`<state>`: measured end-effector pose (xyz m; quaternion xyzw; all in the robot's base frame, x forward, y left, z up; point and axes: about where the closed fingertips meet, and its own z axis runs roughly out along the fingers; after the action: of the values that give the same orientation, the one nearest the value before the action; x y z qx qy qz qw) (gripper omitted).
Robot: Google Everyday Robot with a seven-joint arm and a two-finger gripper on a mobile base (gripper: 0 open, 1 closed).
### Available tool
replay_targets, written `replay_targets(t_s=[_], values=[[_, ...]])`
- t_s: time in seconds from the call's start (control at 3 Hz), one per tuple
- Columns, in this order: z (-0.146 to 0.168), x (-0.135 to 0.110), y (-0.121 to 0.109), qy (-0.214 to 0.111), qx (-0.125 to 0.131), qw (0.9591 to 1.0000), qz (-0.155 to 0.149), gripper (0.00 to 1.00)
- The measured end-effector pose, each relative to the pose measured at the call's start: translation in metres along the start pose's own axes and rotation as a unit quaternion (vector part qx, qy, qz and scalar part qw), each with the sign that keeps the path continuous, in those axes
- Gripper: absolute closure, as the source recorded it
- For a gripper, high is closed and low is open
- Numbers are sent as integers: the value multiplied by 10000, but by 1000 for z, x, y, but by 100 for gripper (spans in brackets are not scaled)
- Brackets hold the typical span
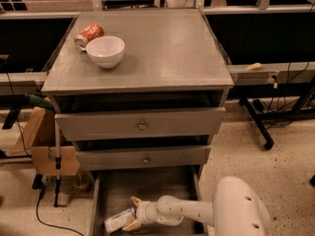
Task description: Pick blue plastic bottle from bottom drawer and place on counter
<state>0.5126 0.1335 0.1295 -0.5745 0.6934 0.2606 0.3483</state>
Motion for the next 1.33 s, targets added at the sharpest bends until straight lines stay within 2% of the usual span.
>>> replay_targets(t_s=[0.33, 1.0, 1.33], values=[[2, 6, 0, -26, -29, 10000, 77, 42], [-16, 7, -1, -118, 139, 9998, 89, 88], [-50, -6, -1, -358, 220, 9991, -89, 100]])
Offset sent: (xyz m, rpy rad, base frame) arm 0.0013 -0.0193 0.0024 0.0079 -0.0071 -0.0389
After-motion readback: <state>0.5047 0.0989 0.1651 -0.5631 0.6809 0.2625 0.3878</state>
